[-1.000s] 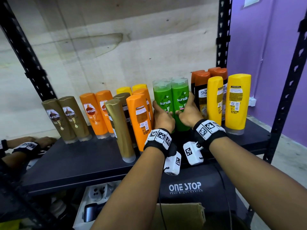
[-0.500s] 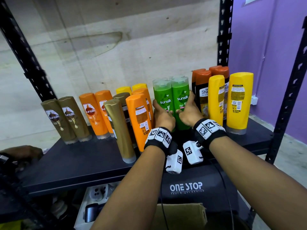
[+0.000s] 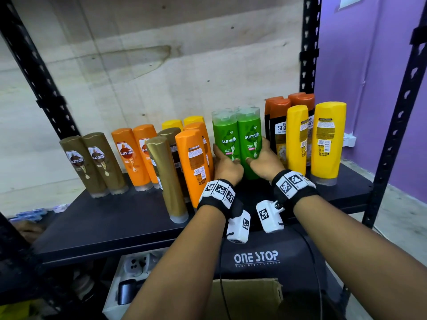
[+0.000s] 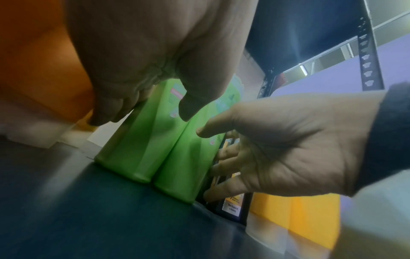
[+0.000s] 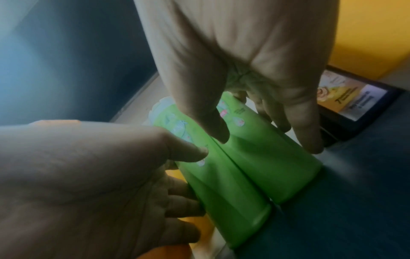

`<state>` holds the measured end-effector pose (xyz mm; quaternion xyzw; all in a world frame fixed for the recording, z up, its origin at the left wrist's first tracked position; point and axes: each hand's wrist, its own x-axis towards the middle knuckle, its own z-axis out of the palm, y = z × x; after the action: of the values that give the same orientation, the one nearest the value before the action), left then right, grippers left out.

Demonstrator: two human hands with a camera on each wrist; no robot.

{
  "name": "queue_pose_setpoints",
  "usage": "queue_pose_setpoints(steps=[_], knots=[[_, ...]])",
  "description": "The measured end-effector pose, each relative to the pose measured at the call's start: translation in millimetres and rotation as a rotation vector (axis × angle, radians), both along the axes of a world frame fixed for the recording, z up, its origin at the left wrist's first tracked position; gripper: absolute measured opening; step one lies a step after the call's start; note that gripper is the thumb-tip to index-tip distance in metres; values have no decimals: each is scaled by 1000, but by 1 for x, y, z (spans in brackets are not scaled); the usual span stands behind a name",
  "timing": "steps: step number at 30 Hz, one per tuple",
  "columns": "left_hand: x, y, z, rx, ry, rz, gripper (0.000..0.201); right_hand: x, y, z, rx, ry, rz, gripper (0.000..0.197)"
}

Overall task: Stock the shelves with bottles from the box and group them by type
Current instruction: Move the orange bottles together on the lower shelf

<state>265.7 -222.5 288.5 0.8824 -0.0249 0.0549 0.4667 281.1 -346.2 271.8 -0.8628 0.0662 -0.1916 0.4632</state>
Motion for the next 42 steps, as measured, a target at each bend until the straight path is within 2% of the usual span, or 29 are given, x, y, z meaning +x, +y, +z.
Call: queue_pose_setpoints(steps=[3, 5, 8, 9, 15, 18, 22, 24, 26, 29, 33, 36, 42], knots=[[-10, 2, -4, 69, 15, -5, 89, -11, -3, -4, -44, 26, 0, 65], [-21, 4, -7, 81, 2, -9, 82, -20, -4, -5, -97, 41, -6, 59], [-41, 12, -12, 148, -84, -7, 46, -35, -5, -5, -190, 60, -16, 55], [-47, 15, -13, 179, -108, -8, 40, -41, -5, -4, -222, 59, -10, 52], [-83, 37, -13, 299, -207, 13, 34, -77, 9, 5, -405, -15, 158, 14], [-99, 53, -11, 327, -310, 82, 31, -93, 19, 13, -465, -52, 189, 13], [-116, 68, -11, 256, -534, 160, 24, -104, 33, 20, -506, -55, 226, 15], [-122, 72, -12, 229, -636, 209, 29, -107, 41, 21, -515, -53, 239, 15], [-127, 73, -14, 184, -681, 222, 44, -107, 48, 21, -511, -56, 255, 16], [-129, 73, -16, 147, -658, 206, 66, -107, 56, 19, -500, -79, 278, 16], [-124, 70, -22, 83, -607, 178, 80, -104, 57, 15, -480, -87, 285, 16], [-122, 66, -26, 49, -602, 179, 84, -101, 55, 11, -459, -90, 283, 15], [-125, 60, -26, -4, -641, 192, 78, -97, 56, 6, -412, -103, 271, 15]])
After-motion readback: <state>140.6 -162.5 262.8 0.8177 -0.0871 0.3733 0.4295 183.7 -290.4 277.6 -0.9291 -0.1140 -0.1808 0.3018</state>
